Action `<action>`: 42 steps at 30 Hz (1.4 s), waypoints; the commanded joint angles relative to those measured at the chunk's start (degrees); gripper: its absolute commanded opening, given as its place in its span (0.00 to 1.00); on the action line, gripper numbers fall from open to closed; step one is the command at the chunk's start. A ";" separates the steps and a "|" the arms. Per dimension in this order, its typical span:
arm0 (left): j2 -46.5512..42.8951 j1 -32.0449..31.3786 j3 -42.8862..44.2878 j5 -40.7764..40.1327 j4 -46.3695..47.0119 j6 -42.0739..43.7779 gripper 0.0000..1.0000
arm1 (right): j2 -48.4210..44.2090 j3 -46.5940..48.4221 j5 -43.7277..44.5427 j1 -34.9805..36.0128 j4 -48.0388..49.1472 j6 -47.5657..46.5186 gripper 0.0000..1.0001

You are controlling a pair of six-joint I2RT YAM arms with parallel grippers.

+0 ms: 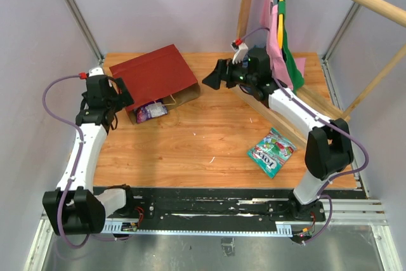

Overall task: Take the snacks out of the paper bag
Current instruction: Adjust the paper bag at the center of the board.

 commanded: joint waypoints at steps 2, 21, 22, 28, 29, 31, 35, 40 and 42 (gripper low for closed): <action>5.63 0.17 3.20 -8.12 -2.01 2.30 1.00 | -5.22 -7.46 -1.34 0.28 9.50 1.95 0.99; 9.97 -28.48 10.35 -8.56 -7.21 11.49 1.00 | -4.86 -10.22 -5.11 0.21 13.39 3.92 0.99; 9.35 -28.76 9.88 -6.40 -6.08 13.24 1.00 | -4.89 -10.25 -5.16 0.21 13.34 3.86 0.99; 12.24 -32.44 10.85 -1.48 -4.96 23.90 1.00 | -4.04 -9.45 -7.34 0.21 13.62 4.78 0.99; 13.25 -33.00 11.54 -2.51 -5.22 25.23 1.00 | -4.06 -9.46 -7.63 0.21 13.57 4.79 0.99; 15.37 -33.31 13.14 -2.76 -6.09 27.52 1.00 | -4.31 -9.48 -7.74 0.21 13.17 4.47 0.99; 20.52 -33.32 16.70 -2.97 -8.71 30.13 1.00 | -4.63 -9.78 -7.89 0.21 12.64 4.15 0.99; 25.63 -33.32 21.10 -7.99 -9.95 30.03 0.92 | -4.72 -10.19 -8.81 0.21 13.04 4.19 0.99; 27.11 -33.36 22.33 -8.07 -10.21 30.22 0.89 | -4.71 -10.20 -8.89 0.21 12.85 3.89 0.99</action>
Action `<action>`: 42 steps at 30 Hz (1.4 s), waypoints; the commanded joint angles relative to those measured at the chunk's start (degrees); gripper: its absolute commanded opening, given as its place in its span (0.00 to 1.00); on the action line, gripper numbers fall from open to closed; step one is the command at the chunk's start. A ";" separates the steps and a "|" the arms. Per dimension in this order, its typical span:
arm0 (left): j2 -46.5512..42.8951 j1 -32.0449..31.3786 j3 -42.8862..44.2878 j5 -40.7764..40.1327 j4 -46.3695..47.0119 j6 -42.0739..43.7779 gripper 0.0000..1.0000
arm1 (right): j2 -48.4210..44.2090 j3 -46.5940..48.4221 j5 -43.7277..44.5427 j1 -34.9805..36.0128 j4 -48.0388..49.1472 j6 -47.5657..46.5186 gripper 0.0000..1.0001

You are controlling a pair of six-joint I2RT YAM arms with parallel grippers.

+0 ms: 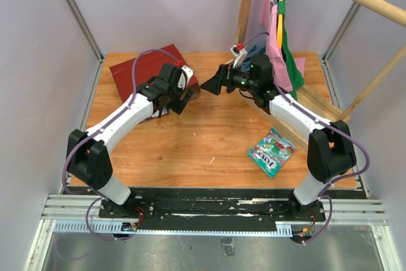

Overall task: Take the snacks out of the paper bag
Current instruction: Adjust the paper bag at the center of the board.

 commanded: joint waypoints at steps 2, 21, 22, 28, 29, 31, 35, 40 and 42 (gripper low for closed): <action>3.33 -0.14 4.74 -2.81 -1.95 1.92 0.85 | -1.69 -0.73 -1.60 0.14 1.34 -0.78 0.99; 6.60 1.79 9.47 -0.15 -5.81 0.69 0.02 | -3.83 -0.83 1.57 1.97 3.59 3.98 0.99; 6.73 1.79 10.42 -1.13 -5.76 0.19 0.01 | -3.75 -0.89 3.19 2.98 3.57 4.30 0.99; 6.70 1.88 11.65 -5.80 -3.15 -5.01 0.00 | -2.73 -3.01 14.61 7.89 3.53 5.92 1.00; 6.89 1.88 12.00 -7.82 -3.20 -6.78 0.01 | -2.41 -3.63 15.13 8.25 4.34 6.91 1.00; 7.40 1.88 13.02 -11.39 -3.03 -8.69 0.00 | -1.76 -5.51 17.12 9.31 6.76 8.68 1.00; 7.22 3.74 14.83 -9.41 -0.56 -9.11 0.00 | 0.35 -8.79 25.34 14.83 9.90 9.61 0.99; 4.52 7.17 15.12 4.52 3.12 -10.38 0.00 | 6.34 -10.05 33.14 22.06 16.96 8.48 0.99; 4.41 7.56 15.91 10.03 3.25 -9.78 0.00 | 10.94 -6.30 31.31 22.66 15.99 9.02 0.99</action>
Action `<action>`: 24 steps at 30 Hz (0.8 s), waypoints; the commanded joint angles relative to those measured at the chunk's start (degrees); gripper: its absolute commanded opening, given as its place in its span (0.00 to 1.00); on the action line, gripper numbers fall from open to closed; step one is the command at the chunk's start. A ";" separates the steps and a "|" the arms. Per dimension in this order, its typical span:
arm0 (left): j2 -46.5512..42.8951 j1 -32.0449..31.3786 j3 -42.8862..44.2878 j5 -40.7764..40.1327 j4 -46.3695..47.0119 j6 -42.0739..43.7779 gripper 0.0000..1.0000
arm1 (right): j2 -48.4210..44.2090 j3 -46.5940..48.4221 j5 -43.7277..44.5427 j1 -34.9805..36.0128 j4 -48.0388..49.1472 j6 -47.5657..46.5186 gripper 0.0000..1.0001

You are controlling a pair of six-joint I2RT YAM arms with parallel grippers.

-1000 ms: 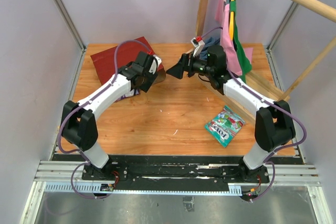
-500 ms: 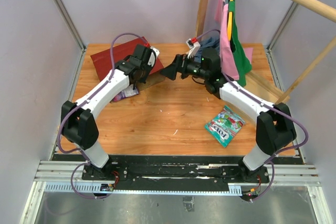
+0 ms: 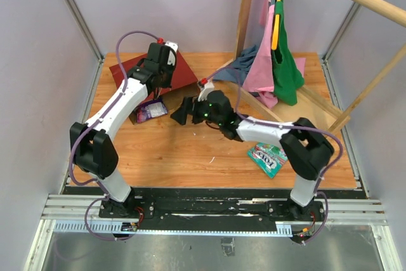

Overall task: Take the snacks out of the paper bag
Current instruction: Adjust the paper bag at the center of the board, then take out the snack from the paper bag.

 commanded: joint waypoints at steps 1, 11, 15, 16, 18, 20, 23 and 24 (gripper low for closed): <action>-2.35 1.18 2.97 10.87 3.64 -2.10 0.00 | 8.23 5.60 3.67 2.75 4.20 0.57 0.98; -10.74 3.18 -6.43 16.90 13.31 -5.66 0.01 | 22.78 17.71 1.29 2.83 3.95 0.07 0.86; -14.47 3.52 -9.17 16.96 16.90 -7.46 0.01 | 27.46 23.05 1.43 2.82 2.87 -0.97 0.83; -14.29 3.53 -8.52 17.53 16.16 -7.39 0.01 | 28.96 24.66 1.40 2.82 2.33 -1.24 0.82; -14.14 3.58 -7.91 17.20 15.39 -7.53 0.00 | 31.18 27.64 1.36 2.83 0.58 -1.63 0.79; -14.78 3.52 -8.75 16.76 16.32 -7.56 0.00 | 33.28 30.10 1.52 2.87 -0.66 -1.65 0.76; -15.54 3.53 -10.23 17.29 17.61 -7.72 0.00 | 35.47 31.91 2.20 2.76 -0.97 -1.12 0.70; -15.67 3.50 -10.58 17.28 18.00 -7.80 0.00 | 36.01 32.20 2.59 2.80 -0.92 -1.00 0.68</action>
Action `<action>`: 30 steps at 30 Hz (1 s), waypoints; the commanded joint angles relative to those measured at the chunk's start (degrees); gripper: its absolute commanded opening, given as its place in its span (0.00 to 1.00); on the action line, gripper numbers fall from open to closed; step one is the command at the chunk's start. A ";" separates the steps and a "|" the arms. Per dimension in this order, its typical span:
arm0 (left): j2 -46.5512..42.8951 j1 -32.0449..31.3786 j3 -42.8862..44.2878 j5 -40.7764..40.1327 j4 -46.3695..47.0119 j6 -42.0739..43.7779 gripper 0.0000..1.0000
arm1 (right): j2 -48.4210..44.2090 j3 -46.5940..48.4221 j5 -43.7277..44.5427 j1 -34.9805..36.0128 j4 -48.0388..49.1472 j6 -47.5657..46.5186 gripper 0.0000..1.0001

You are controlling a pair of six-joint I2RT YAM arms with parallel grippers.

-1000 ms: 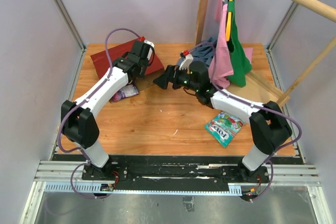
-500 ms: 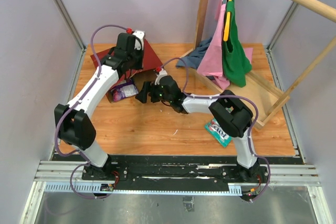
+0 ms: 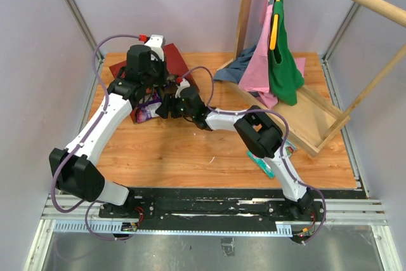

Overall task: Take the snacks out of the paper bag
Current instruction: Take out the snack from the paper bag.

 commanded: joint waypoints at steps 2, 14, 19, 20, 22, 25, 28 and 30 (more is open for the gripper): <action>-2.25 0.00 -1.83 1.33 5.75 -1.55 0.01 | 3.41 3.30 2.11 -0.10 -1.49 -0.71 0.63; -0.82 0.19 -5.72 -0.57 11.70 -1.68 0.01 | 2.53 -0.97 5.06 -0.09 3.27 -0.31 0.01; -1.16 1.87 -8.17 -1.02 14.09 -3.19 0.01 | -3.31 -8.43 4.63 0.01 8.98 -0.72 0.01; -1.80 2.35 -9.57 -0.58 15.85 -3.95 0.01 | -4.91 -10.84 4.16 0.01 9.92 -0.86 0.01; -3.26 3.53 -12.93 1.15 19.50 -5.82 0.01 | -9.06 -14.88 3.10 -0.02 10.80 -1.96 0.01; -6.59 5.28 -19.26 3.05 26.29 -8.84 0.01 | -17.85 -22.23 1.99 -0.01 10.41 -5.40 0.01; -11.20 7.51 -25.13 6.28 32.21 -11.08 0.00 | -29.60 -28.23 1.10 -0.20 5.86 -10.58 0.01; -12.33 8.16 -26.08 5.85 31.75 -10.76 0.01 | -36.16 -32.05 1.08 -0.46 1.81 -15.20 0.01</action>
